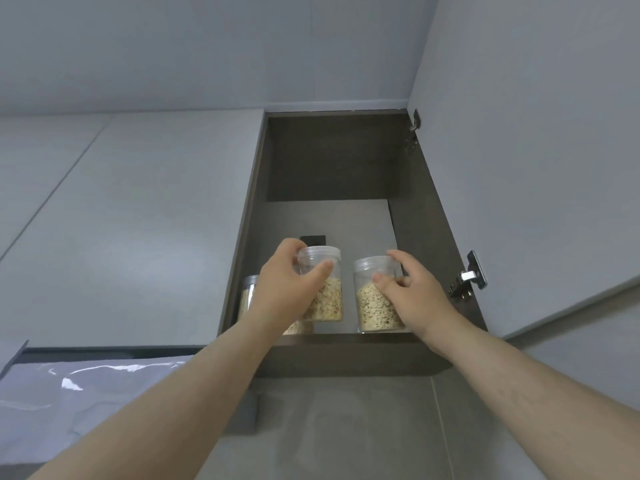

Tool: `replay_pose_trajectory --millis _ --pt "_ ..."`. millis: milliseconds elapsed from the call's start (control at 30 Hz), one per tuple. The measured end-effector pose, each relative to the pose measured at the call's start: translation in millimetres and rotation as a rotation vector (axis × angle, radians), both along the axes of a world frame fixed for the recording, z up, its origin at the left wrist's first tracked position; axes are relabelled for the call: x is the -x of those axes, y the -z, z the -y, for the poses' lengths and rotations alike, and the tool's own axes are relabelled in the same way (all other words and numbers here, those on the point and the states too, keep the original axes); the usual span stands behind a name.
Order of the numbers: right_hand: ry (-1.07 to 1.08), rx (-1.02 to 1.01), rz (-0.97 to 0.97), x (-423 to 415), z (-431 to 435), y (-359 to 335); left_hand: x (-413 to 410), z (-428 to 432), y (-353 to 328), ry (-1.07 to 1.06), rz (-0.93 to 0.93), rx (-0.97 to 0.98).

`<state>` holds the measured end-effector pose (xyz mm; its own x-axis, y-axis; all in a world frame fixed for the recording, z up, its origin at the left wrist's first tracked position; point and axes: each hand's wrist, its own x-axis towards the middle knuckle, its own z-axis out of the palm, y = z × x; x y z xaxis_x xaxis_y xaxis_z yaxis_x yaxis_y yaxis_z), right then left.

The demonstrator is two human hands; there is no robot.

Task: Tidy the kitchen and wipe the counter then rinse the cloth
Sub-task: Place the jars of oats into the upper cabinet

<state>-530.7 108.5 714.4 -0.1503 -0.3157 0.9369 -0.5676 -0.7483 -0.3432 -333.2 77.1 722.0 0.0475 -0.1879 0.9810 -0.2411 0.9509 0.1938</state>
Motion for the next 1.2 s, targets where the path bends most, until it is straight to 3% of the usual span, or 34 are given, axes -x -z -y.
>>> replay_pose_trajectory --millis 400,767,967,1200 --pt "-0.033 -0.232 -0.1 26.1 36.4 -19.2 10.8 28.5 -31.0 -0.235 0.152 0.063" --pt "-0.039 -0.211 -0.065 33.7 36.4 -15.2 34.5 52.4 -26.0 -0.395 0.201 0.104" --pt "0.057 -0.221 -0.096 30.9 40.8 -14.9 37.9 59.3 -20.4 -0.65 0.222 0.238" --pt "0.029 -0.266 -0.159 27.8 30.6 -12.5 29.5 74.8 -22.6 -0.783 0.245 0.264"
